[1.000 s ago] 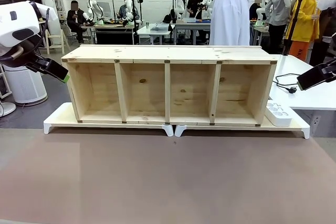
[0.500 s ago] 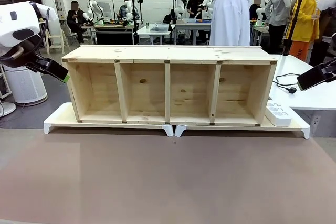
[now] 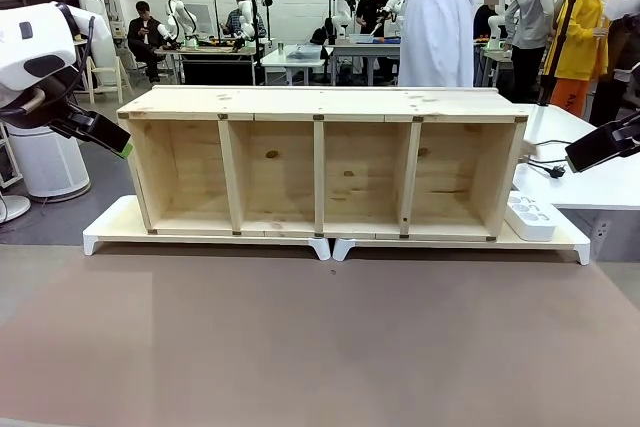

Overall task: Perform cable management.
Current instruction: When the cord part of the Power Cable appears at the lower middle area of the table and stops, grasp the cord part of the Power Cable.

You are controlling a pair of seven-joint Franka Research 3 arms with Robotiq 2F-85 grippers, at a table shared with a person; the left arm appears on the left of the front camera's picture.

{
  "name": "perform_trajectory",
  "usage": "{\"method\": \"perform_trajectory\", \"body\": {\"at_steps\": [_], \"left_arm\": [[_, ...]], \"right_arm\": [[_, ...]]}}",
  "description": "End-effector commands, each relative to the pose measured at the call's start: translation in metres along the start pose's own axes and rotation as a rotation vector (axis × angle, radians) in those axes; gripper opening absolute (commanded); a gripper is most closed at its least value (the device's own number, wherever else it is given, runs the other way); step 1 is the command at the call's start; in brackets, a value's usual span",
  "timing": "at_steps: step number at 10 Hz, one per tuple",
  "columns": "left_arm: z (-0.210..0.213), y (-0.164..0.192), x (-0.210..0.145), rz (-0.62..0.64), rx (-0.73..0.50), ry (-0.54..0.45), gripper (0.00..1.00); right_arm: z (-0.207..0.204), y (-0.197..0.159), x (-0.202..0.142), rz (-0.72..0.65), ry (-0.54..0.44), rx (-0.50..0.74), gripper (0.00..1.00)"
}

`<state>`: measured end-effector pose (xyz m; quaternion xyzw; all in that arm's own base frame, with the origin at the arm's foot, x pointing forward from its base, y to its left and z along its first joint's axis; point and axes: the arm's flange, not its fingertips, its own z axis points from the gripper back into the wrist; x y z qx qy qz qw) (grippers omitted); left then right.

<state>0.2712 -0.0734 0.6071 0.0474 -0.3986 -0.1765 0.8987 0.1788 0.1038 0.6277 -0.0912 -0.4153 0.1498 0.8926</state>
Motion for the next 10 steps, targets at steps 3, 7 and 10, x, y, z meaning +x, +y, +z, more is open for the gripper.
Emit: {"method": "perform_trajectory", "body": {"at_steps": [3, 7, 10], "left_arm": [[-0.0011, 0.0011, 0.0015, -0.008, 0.006, -0.008, 1.0], [-0.0011, 0.0011, 0.0015, -0.008, 0.006, -0.008, 1.0], [-0.0011, 0.0011, 0.0015, -0.008, 0.006, -0.008, 1.0]], "right_arm": [[0.0009, -0.0014, 0.0, -0.006, -0.003, -0.005, 1.0], [0.0009, -0.0014, 0.0, -0.006, -0.003, -0.005, 1.0], [0.0009, -0.0014, 0.0, -0.006, -0.003, -0.005, 1.0]]}}
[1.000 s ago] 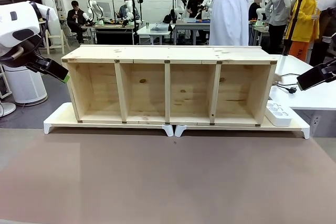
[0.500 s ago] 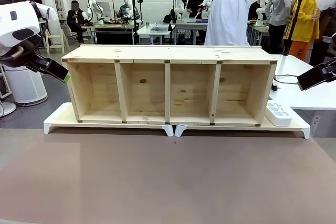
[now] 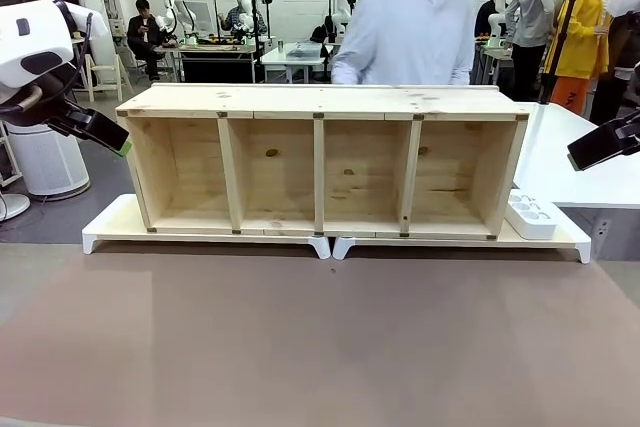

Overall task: Perform cable management.
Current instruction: When the cord part of the Power Cable appears at the lower middle area of the table and stops, grasp the cord part of the Power Cable.

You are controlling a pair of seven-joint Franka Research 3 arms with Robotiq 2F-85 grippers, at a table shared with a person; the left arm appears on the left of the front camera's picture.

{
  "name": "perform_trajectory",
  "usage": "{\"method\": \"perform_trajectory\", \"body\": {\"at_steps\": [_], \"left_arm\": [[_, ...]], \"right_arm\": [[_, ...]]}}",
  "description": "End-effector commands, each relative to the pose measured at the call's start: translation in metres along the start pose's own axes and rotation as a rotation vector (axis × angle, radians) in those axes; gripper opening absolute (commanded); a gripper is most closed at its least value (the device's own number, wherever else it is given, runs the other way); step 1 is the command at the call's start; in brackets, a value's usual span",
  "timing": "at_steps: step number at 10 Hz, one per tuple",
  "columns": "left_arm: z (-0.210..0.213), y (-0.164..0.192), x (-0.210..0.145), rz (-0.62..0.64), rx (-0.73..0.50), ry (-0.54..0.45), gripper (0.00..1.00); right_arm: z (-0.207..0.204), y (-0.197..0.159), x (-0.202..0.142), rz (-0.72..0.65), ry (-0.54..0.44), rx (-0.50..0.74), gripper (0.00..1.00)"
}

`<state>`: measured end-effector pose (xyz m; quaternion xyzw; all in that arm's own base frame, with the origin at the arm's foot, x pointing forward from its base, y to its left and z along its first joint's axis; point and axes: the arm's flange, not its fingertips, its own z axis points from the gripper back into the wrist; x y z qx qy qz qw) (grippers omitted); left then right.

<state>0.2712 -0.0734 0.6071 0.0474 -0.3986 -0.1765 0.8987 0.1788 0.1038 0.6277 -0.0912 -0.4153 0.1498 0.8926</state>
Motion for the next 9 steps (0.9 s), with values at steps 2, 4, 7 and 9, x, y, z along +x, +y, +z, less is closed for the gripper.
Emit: {"method": "perform_trajectory", "body": {"at_steps": [2, 4, 7, 9], "left_arm": [[-0.0011, 0.0011, 0.0015, -0.008, 0.006, -0.008, 1.0], [-0.0011, 0.0011, 0.0015, -0.008, 0.006, -0.008, 1.0], [-0.0011, 0.0011, 0.0015, -0.008, 0.006, -0.008, 1.0], [-0.0011, 0.0011, 0.0015, -0.008, 0.006, -0.008, 1.0]], "right_arm": [[0.0009, -0.0014, 0.0, -0.006, -0.003, -0.005, 1.0], [0.0009, -0.0014, 0.0, -0.006, -0.003, -0.005, 1.0], [0.0009, -0.0014, 0.0, -0.006, -0.003, -0.005, 1.0], [0.0009, -0.0014, 0.0, -0.006, -0.003, -0.005, 1.0]]}}
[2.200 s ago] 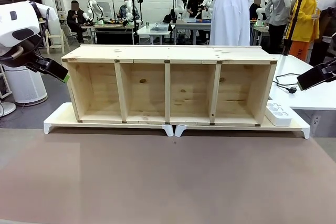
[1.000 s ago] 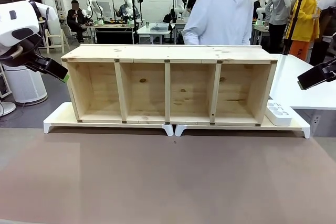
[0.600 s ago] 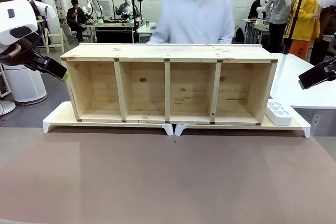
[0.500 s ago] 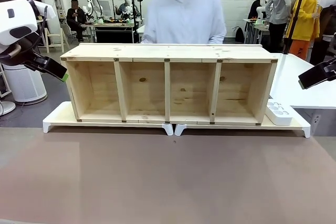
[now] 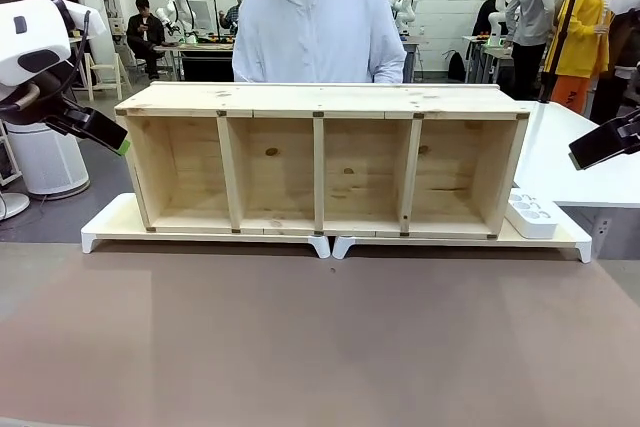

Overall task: Perform cable management.
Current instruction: When the cord part of the Power Cable appears at the lower middle area of the table and stops, grasp the cord part of the Power Cable.

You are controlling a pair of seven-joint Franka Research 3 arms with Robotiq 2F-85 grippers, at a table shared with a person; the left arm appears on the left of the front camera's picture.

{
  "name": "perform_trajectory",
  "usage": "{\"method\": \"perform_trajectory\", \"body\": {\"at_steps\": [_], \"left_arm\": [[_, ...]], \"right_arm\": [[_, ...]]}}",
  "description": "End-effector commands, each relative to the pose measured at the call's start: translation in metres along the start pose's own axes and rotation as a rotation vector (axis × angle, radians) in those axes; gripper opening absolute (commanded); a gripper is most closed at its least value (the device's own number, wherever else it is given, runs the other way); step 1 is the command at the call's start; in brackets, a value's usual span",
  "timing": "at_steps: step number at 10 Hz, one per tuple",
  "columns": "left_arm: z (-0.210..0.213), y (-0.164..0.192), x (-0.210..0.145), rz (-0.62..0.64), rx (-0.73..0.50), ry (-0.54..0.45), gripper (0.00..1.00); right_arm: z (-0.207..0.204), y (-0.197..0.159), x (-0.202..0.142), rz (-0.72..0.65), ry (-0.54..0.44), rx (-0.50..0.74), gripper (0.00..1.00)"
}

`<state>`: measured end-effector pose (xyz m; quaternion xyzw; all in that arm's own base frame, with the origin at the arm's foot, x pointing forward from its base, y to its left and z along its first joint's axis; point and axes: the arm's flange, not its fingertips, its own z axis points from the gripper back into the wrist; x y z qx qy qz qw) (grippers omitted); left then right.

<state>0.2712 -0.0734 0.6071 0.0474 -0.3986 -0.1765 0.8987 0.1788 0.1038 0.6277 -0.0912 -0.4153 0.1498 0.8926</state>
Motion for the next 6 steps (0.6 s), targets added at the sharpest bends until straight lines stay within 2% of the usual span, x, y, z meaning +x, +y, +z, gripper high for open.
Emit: {"method": "perform_trajectory", "body": {"at_steps": [1, 6], "left_arm": [[-0.0011, 0.0011, 0.0015, -0.008, 0.006, -0.008, 1.0], [-0.0011, 0.0011, 0.0015, -0.008, 0.006, -0.008, 1.0]], "right_arm": [[0.0009, -0.0014, 0.0, -0.006, -0.003, -0.005, 1.0], [0.0009, -0.0014, 0.0, -0.006, -0.003, -0.005, 1.0]]}}
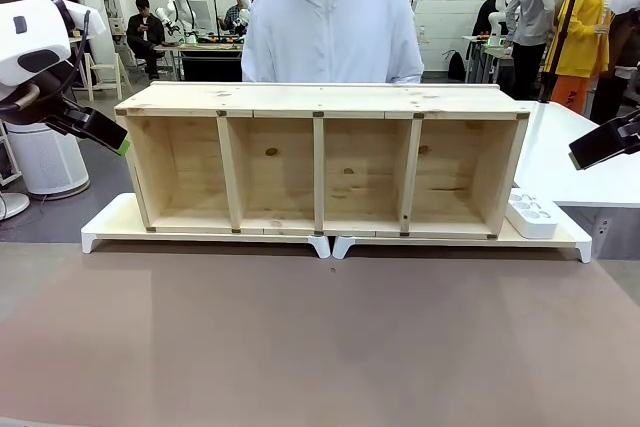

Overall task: Perform cable management.
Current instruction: When the cord part of the Power Cable appears at the lower middle area of the table and stops, grasp the cord part of the Power Cable.

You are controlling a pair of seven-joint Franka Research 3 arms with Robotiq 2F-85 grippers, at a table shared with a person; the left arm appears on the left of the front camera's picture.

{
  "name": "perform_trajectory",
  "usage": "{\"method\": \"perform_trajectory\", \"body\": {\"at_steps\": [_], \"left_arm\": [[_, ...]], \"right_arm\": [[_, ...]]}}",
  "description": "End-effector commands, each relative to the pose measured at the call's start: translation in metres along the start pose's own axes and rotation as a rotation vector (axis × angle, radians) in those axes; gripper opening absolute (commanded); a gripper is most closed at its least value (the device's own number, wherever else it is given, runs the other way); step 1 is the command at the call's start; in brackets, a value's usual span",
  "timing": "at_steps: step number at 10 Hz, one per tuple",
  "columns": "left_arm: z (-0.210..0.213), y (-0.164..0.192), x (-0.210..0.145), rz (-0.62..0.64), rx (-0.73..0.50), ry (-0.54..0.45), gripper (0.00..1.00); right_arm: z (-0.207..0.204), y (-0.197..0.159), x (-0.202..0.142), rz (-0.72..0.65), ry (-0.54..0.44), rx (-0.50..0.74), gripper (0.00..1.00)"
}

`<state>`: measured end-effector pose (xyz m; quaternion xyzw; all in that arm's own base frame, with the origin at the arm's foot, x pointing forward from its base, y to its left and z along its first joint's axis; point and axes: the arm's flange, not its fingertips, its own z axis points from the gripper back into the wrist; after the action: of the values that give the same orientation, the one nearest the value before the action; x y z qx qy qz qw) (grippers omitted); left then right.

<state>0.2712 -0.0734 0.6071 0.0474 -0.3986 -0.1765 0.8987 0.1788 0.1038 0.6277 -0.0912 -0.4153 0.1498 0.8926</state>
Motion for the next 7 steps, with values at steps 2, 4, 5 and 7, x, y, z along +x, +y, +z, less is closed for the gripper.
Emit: {"method": "perform_trajectory", "body": {"at_steps": [2, 4, 5, 7], "left_arm": [[-0.0011, 0.0011, 0.0015, -0.008, 0.006, -0.008, 1.0], [-0.0011, 0.0011, 0.0015, -0.008, 0.006, -0.008, 1.0], [-0.0011, 0.0011, 0.0015, -0.008, 0.006, -0.008, 1.0], [-0.0011, 0.0011, 0.0015, -0.008, 0.006, -0.008, 1.0]], "right_arm": [[0.0009, -0.0014, 0.0, -0.006, -0.003, -0.005, 1.0], [0.0009, -0.0014, 0.0, -0.006, -0.003, -0.005, 1.0], [0.0009, -0.0014, 0.0, -0.006, -0.003, -0.005, 1.0], [0.0009, -0.0014, 0.0, -0.006, -0.003, -0.005, 1.0]]}}
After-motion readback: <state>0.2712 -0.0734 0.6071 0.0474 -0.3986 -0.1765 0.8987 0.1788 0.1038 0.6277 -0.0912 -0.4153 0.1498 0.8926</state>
